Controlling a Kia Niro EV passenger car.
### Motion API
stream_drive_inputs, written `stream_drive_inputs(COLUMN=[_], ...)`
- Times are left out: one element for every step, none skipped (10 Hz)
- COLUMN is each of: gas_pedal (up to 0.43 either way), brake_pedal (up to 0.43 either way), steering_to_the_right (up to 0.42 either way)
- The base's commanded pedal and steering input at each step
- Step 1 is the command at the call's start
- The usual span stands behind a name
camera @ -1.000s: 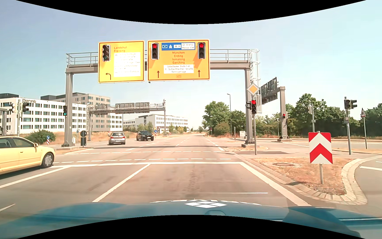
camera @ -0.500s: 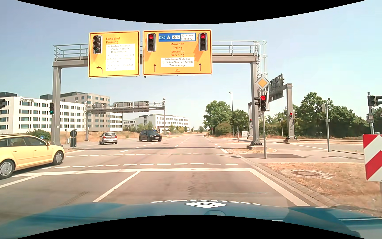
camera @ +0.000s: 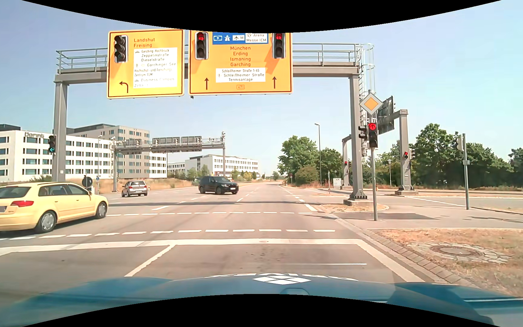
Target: Follow the waypoints while adhering to traffic rules and regulations
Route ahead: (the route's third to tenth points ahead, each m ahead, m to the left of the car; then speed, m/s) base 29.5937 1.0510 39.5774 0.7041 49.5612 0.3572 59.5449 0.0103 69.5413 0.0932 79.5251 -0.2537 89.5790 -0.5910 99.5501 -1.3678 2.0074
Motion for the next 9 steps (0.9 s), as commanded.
stream_drive_inputs(gas_pedal=[0.000, 0.000, 0.000, 0.000, 0.000, 0.000, 0.000, 0.000, 0.000], brake_pedal=[0.250, 0.244, 0.238, 0.232, 0.238, 0.238, 0.238, 0.238, 0.244], steering_to_the_right=[-0.003, 0.001, 0.002, 0.002, 0.002, 0.002, 0.002, 0.002, 0.002])
